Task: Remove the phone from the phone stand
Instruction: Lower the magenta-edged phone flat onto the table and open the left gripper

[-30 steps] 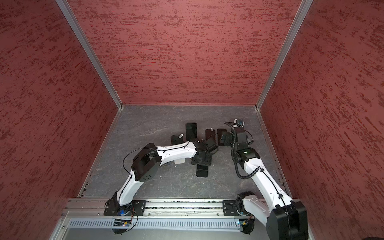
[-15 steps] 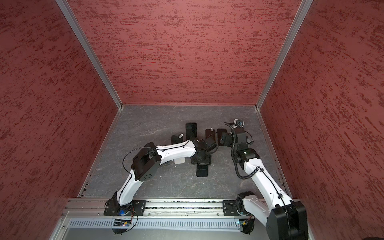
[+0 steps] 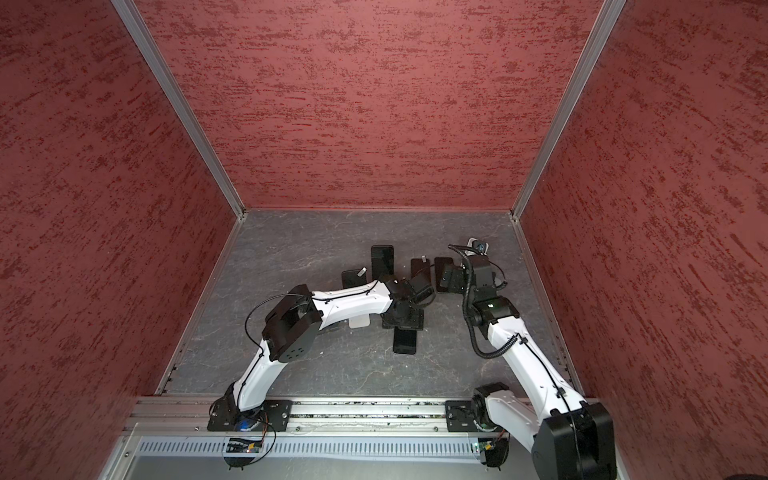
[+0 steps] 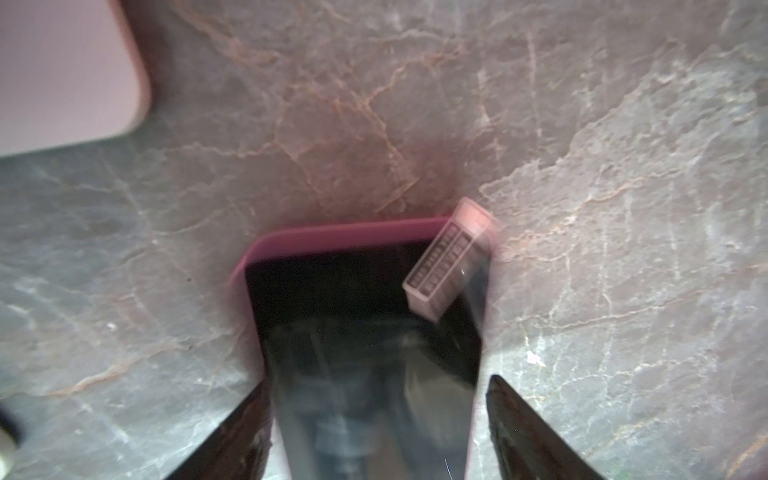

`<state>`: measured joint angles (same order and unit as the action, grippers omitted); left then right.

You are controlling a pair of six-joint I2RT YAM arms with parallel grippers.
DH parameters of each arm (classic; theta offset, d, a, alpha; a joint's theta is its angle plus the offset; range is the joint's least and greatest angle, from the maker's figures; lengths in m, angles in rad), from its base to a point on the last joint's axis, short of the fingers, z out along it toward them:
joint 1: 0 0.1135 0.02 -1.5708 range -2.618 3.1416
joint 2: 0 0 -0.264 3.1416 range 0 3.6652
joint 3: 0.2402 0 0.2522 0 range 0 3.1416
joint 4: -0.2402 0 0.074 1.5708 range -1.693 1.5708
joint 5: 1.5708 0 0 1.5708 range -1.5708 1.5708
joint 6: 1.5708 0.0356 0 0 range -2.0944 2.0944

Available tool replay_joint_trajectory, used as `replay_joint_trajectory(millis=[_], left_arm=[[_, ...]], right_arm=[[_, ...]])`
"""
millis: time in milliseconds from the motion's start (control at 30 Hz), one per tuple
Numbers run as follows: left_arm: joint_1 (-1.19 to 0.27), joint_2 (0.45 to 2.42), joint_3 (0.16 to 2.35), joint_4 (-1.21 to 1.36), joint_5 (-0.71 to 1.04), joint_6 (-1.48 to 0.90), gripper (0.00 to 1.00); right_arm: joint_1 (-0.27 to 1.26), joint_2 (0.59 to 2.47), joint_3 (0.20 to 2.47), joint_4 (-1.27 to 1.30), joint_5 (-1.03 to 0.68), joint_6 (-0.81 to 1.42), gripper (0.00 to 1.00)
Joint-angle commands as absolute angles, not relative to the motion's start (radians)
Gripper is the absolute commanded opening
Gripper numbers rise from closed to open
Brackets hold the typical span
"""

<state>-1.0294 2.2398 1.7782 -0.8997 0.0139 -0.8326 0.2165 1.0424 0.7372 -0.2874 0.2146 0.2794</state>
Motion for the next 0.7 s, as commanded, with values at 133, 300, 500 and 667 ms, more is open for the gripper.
replay_joint_trajectory(millis=[133,300,500,667], left_arm=[[-1.019,2.247,1.738,-0.888,0.008,-0.821,0.83],[-1.019,2.227,1.726,-0.882,-0.008,-0.819,0.84],[-1.020,2.182,1.695,-0.869,-0.053,-0.810,0.84],[-1.051,2.140,1.713,-0.908,-0.177,-0.777,0.85]], right_arm=[[0.209,1.023,0.729,-0.259,0.233,0.273,0.99],[0.209,1.025,0.728,-0.258,0.228,0.273,0.99],[0.207,1.032,0.729,-0.257,0.224,0.276,0.99],[0.207,1.035,0.727,-0.255,0.221,0.273,0.99]])
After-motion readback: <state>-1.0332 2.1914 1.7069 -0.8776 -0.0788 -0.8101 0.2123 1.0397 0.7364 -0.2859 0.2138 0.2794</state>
